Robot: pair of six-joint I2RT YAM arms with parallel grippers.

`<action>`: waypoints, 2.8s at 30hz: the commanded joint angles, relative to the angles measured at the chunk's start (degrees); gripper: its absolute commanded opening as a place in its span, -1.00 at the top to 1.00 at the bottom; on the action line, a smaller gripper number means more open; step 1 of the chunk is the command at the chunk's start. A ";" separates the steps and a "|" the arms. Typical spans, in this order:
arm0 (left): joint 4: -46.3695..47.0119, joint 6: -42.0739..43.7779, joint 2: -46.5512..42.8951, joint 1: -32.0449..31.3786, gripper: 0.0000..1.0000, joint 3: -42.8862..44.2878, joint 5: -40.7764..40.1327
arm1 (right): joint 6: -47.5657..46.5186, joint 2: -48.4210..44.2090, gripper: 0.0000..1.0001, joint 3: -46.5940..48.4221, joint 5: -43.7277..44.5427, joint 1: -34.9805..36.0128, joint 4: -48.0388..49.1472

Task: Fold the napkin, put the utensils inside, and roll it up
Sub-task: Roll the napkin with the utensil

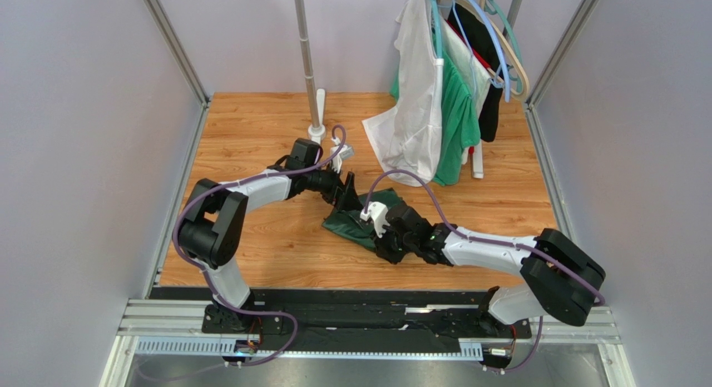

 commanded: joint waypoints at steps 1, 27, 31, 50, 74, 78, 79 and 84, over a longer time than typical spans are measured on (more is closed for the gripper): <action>9.21 -2.41 -1.72 1.07 -0.90 -2.27 3.37 | 3.02 1.16 1.00 0.37 -12.32 -3.96 -1.73; 23.19 2.94 -16.55 -0.86 -0.82 -18.27 -9.24 | 9.08 16.53 1.00 6.87 -41.77 -24.80 -5.60; 23.36 2.96 -19.73 -4.21 -0.80 -21.68 -18.31 | 10.31 18.73 1.00 7.66 -44.50 -27.17 -5.78; 34.35 -0.04 -10.95 -10.53 -0.75 -19.50 -20.32 | 11.54 25.68 1.00 10.83 -48.99 -31.22 -9.20; 35.95 -9.43 -9.55 -23.81 -0.54 -19.25 -34.94 | 12.16 29.11 1.00 11.89 -49.34 -33.06 -10.00; 32.96 -13.38 -6.65 -22.23 -0.53 -16.52 -33.36 | 12.25 29.02 1.00 11.89 -49.07 -33.06 -10.00; 33.56 -13.83 -5.43 -21.88 -0.54 -16.51 -33.01 | 12.07 29.11 1.00 11.89 -49.25 -33.15 -10.00; 37.51 -15.42 -1.90 -19.59 -0.54 -16.60 -29.41 | 12.07 29.19 1.00 11.89 -49.25 -33.15 -10.08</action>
